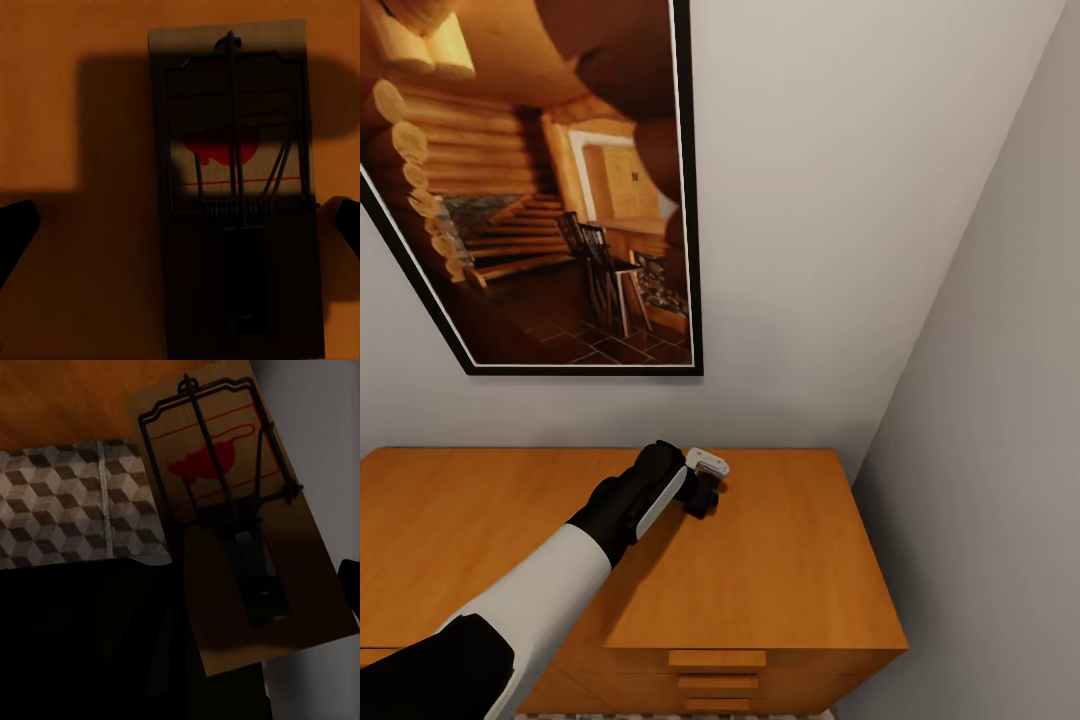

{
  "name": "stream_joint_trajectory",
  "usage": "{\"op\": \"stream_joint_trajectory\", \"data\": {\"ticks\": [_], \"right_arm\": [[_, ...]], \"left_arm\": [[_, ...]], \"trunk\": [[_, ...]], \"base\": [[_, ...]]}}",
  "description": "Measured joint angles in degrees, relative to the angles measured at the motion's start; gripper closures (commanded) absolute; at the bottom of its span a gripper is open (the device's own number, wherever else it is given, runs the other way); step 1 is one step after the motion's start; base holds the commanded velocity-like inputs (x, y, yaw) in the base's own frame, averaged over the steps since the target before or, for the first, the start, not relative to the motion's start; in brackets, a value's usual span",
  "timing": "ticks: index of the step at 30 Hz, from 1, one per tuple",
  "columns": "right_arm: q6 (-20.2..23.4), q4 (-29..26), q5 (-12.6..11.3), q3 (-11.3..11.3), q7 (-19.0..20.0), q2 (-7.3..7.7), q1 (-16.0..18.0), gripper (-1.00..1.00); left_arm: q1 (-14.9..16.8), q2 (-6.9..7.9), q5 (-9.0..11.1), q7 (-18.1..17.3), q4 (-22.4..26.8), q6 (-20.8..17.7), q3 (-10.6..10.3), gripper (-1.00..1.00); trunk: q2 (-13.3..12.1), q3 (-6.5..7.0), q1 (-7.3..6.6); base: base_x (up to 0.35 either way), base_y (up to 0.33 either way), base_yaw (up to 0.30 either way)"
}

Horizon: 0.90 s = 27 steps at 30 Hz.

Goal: Take the four mousetraps from the cabinet in the bathroom and place them on the bathroom floor. Make sure all four end up on the same floor surface, and ensure that at least two of them are either under or directly next to the same bathroom sink.

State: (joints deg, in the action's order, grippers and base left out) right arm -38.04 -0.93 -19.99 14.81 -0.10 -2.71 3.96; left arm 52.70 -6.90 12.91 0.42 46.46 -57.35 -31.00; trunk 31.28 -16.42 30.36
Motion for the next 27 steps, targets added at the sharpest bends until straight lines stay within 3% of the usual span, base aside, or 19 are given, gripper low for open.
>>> {"op": "stream_joint_trajectory", "data": {"ticks": [2, 3, 27], "right_arm": [[0.0, 0.0, 0.0, 0.0, 0.0, -0.01, 0.0, 1.0], [0.0, 0.0, 0.0, 0.0, 0.0, -0.01, 0.0, 1.0], [0.0, 0.0, 0.0, 0.0, 0.0, -0.09, 0.0, 1.0]], "left_arm": [[0.0, 0.0, 0.0, 0.0, 0.0, 0.0, 0.0, -1.0], [0.0, 0.0, 0.0, 0.0, 0.0, 0.0, 0.0, 1.0], [0.0, 0.02, -0.7, 0.1, 0.1, -0.1, 0.0, 1.0]], "trunk": [[0.0, 0.0, 0.0], [0.0, 0.0, 0.0], [0.0, 0.0, 0.0]], "base": [[0.0, 0.0, 0.0], [0.0, 0.0, 0.0], [0.0, 0.0, 0.0]]}}
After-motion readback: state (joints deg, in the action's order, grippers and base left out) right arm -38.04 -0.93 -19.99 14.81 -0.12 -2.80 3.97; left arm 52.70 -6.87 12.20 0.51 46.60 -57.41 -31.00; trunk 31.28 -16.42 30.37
